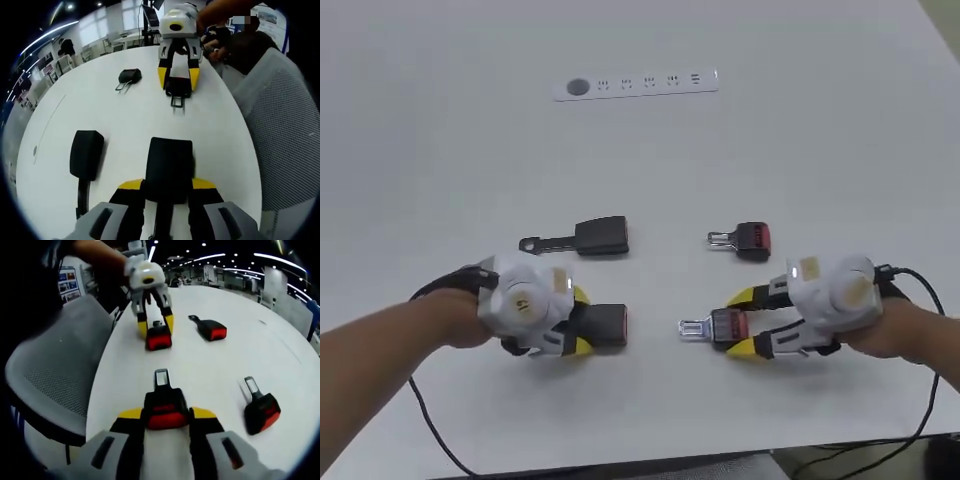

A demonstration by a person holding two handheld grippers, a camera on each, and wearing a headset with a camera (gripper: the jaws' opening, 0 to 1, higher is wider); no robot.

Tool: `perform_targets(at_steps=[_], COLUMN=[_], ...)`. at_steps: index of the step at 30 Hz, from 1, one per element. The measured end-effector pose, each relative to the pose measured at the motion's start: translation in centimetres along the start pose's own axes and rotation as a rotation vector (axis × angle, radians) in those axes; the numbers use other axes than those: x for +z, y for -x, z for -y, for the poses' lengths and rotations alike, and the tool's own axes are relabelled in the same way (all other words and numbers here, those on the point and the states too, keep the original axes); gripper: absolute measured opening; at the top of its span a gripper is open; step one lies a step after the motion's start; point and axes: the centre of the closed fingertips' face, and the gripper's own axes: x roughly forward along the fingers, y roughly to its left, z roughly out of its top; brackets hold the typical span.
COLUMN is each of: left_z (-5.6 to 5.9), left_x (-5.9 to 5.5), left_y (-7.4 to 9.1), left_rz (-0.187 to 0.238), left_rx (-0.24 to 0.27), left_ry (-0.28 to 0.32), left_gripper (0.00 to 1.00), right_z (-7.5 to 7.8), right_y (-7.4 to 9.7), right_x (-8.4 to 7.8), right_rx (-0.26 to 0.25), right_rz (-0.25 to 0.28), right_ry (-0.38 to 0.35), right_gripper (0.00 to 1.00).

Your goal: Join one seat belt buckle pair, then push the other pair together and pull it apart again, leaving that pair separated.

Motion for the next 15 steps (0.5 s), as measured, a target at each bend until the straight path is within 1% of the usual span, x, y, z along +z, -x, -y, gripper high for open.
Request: perform_targets(at_steps=[3,10,15], left_z=[0.0,0.0,0.0], left_x=[0.0,0.1,0.1], left_y=[0.0,-0.1,-0.1], left_rz=[-0.002,-0.011,-0.017], left_rx=[0.0,-0.002,-0.005], left_ry=[-0.001,-0.003,-0.004], left_gripper=[0.35,0.35,0.35], right_z=[-0.1,-0.3,-0.1], right_y=[-0.6,-1.9,-2.8], right_x=[0.9,2.1,3.3], right_rx=[0.0,0.006,0.008], right_rz=[0.009,0.024,0.039], right_ry=[0.003,0.0,-0.002], right_gripper=[0.35,0.35,0.35])
